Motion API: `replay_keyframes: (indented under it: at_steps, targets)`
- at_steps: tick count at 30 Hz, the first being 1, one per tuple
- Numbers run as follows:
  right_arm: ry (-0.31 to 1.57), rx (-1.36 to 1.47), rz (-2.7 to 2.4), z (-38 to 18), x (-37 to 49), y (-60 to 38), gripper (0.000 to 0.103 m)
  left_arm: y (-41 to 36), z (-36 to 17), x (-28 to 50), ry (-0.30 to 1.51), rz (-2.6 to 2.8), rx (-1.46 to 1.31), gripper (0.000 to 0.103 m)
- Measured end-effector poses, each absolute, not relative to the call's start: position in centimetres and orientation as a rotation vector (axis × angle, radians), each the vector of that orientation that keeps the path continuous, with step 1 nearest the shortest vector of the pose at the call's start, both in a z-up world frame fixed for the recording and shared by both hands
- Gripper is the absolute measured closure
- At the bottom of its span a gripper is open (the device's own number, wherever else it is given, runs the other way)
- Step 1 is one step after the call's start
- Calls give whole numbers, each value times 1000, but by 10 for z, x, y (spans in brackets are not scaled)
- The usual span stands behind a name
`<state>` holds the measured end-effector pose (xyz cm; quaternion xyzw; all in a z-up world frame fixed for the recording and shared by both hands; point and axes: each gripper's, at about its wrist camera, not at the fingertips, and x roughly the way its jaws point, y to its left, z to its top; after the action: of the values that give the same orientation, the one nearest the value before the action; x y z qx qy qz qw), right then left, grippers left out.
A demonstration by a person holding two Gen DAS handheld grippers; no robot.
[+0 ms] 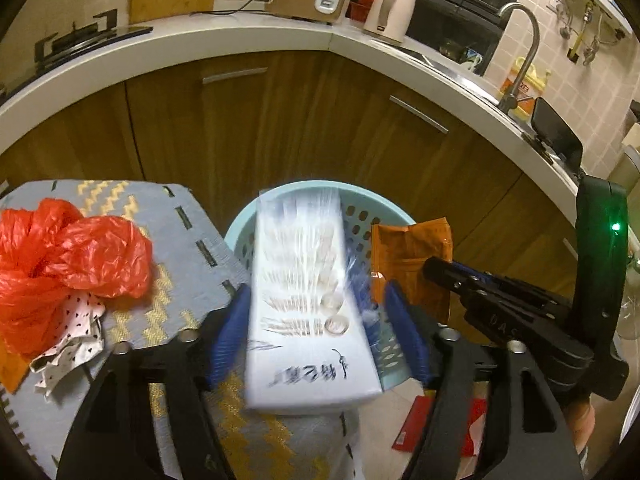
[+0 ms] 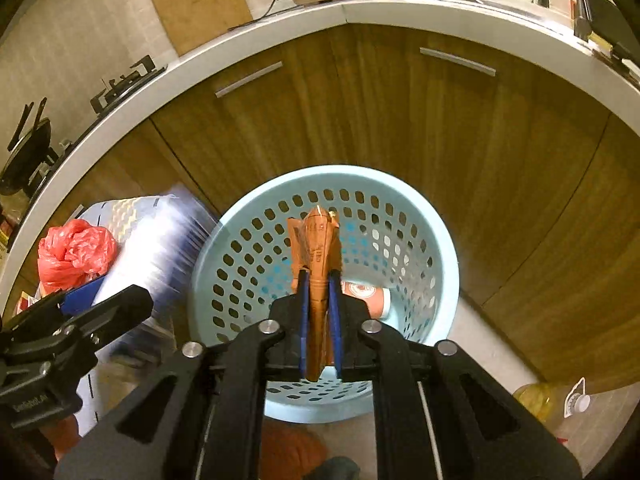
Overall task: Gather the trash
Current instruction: 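Carry carton and wrapper over the basket and open both tools to drop them, then return both tools to the table and grasp a second white milk carton with the left tool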
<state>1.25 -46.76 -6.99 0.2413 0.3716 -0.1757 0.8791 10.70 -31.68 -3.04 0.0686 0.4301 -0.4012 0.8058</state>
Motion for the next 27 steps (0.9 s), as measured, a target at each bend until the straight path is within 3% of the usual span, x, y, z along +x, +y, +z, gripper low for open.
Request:
replay_keyframes:
  at_steps: [9,27]
  targets:
    - [749,519,-379,-66,8,-468,59,-291,-19,106,880,-836,114,25]
    - [609,384,-168,-1,22,-365,56,-151,36,79,692,-657,4,25]
